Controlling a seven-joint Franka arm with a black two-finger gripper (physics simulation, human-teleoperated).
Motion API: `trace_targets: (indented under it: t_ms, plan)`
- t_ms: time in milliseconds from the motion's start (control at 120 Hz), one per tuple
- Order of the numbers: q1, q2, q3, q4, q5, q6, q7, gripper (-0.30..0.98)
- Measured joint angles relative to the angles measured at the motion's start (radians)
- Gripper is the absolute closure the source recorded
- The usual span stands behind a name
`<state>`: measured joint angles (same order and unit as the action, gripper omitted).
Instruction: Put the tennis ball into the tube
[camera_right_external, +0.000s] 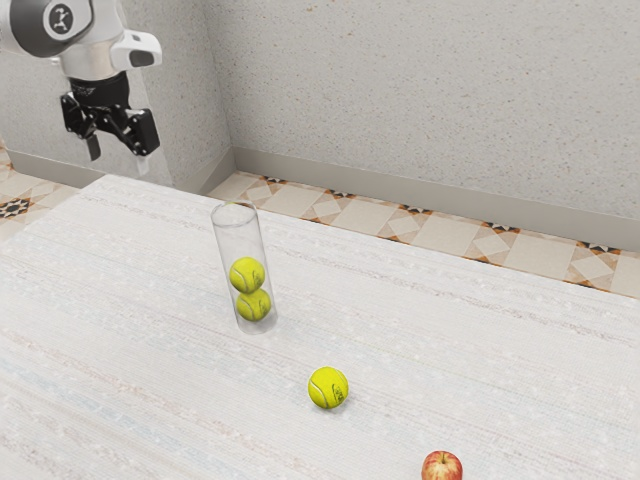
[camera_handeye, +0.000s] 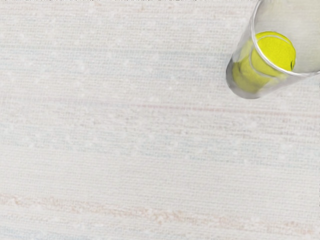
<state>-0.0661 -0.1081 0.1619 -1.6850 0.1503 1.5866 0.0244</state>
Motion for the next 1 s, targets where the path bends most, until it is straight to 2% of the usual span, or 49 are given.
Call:
trace_targets:
  t_ms: [192,300,433,625,1000]
  plan:
    - [0.000,-0.005,-0.027,-0.012,-0.005,0.007,0.005,0.00]
    - [-0.059,-0.006,-0.045,-0.061,-0.007,0.011,-0.005,0.00]
    - [-0.147,-0.005,-0.097,-0.185,-0.026,0.089,-0.056,0.00]
    - [-0.158,0.004,-0.207,-0.319,-0.043,0.232,-0.168,0.00]
    - [-0.224,0.207,-0.232,-0.417,-0.127,0.483,-0.312,0.00]
